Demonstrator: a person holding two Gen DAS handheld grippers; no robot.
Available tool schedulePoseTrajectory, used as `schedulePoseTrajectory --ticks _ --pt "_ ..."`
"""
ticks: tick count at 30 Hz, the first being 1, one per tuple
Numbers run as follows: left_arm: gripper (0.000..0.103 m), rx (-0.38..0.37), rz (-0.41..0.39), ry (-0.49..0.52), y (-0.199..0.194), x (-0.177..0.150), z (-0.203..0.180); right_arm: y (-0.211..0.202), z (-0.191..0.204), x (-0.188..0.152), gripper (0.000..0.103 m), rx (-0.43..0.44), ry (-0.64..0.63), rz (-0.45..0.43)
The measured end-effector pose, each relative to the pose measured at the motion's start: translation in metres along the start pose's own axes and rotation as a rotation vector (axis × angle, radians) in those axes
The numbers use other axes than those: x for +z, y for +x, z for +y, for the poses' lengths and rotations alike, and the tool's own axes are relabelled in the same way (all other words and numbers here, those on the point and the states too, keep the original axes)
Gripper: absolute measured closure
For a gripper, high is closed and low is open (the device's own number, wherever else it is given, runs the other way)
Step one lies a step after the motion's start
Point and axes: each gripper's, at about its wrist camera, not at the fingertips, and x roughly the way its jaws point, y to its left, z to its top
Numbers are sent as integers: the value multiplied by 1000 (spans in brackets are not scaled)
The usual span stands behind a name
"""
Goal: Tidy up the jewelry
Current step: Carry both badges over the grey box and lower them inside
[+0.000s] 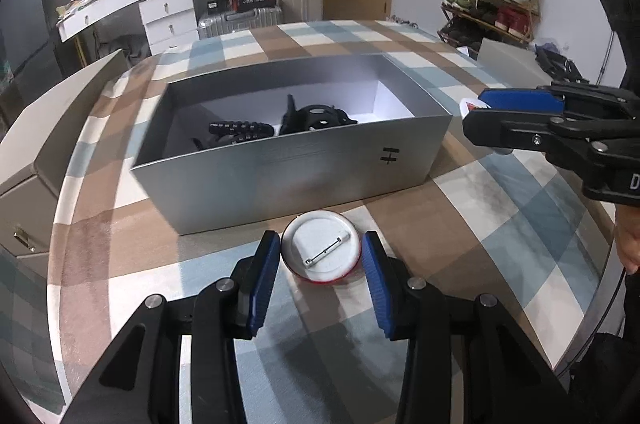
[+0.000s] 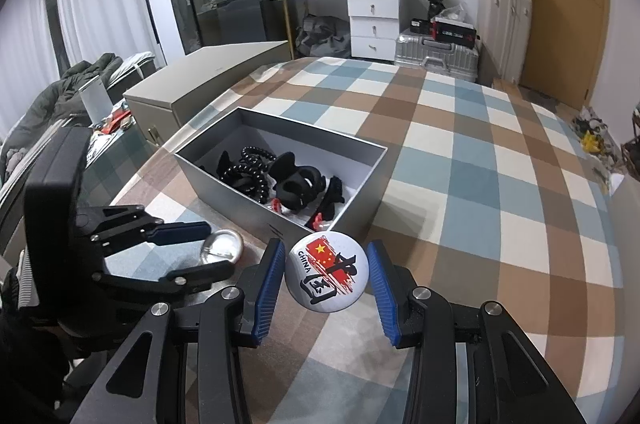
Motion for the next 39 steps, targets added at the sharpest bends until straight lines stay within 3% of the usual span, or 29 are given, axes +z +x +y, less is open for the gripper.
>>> schedulePoseTrajectory --ticks 20,30,39 --pt "67 36 -206 -75 -29 20 25 -9 2 5 62 43 41 -138" --pt "67 58 -233 -95 -28 28 32 -11 -2 12 62 56 80 -204" --pt "67 94 -237 -104 -18 40 43 6 4 21 62 112 118 -205"
